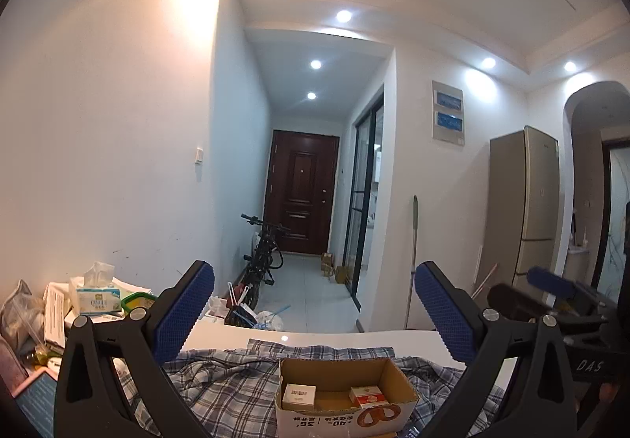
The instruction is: Organize objects
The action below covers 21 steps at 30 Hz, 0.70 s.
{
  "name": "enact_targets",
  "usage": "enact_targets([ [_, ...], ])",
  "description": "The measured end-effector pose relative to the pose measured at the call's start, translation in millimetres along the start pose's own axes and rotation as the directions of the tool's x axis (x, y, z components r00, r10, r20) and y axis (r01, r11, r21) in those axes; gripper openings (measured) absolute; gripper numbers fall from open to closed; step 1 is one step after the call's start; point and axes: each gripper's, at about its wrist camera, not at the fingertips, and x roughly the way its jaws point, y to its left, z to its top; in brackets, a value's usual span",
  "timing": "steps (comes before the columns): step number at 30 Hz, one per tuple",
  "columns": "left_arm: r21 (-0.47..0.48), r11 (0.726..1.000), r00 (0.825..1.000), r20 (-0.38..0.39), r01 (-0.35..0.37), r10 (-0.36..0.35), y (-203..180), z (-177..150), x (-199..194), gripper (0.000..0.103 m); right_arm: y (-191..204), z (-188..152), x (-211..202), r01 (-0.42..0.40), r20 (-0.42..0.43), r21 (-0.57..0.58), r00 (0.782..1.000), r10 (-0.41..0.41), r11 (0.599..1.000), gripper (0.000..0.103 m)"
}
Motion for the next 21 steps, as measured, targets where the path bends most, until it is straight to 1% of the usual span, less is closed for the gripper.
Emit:
enact_targets([
  [2,0.004,1.000,1.000,-0.022,-0.020,0.020,4.2,-7.3,-1.7,0.103,1.7,-8.8,1.6,-0.008,-0.034,0.002,0.999,0.008,1.000,0.103],
  [4,0.000,1.000,0.999,-0.050,-0.012,0.012,6.7,-14.9,-1.0,0.103,0.0,-18.2,3.0,-0.015,-0.065,0.003,0.998,0.015,1.000,0.103],
  [8,0.010,1.000,0.994,-0.110,-0.010,0.011,6.4,-37.9,4.9,0.103,-4.4,-36.2,4.3,0.004,-0.095,0.022,0.995,-0.002,1.000,0.103],
  [11,-0.014,0.999,0.990,-0.139,-0.031,0.029,10.9,-53.1,13.3,0.103,-9.5,-48.0,9.9,0.022,-0.126,0.045,0.992,-0.017,0.999,0.103],
  [13,-0.017,1.000,0.981,-0.191,-0.022,0.018,14.8,-64.1,21.4,0.103,-10.7,-58.7,14.4,0.041,-0.155,0.044,0.987,-0.033,0.998,0.103],
  [15,0.004,1.000,0.970,-0.242,-0.029,0.030,17.6,-81.9,26.7,0.103,-9.8,-70.8,17.8,0.037,-0.195,0.032,0.980,-0.030,0.999,0.103],
  [17,0.026,0.999,0.959,-0.279,-0.044,0.050,19.2,-96.2,30.0,0.103,-8.6,-82.7,20.2,0.029,-0.229,0.024,0.973,-0.023,0.999,0.103],
  [21,0.036,0.998,0.941,-0.333,-0.050,0.059,23.4,-119.9,32.6,0.103,-5.0,-95.2,23.7,0.013,-0.260,0.021,0.966,-0.007,1.000,0.103],
])
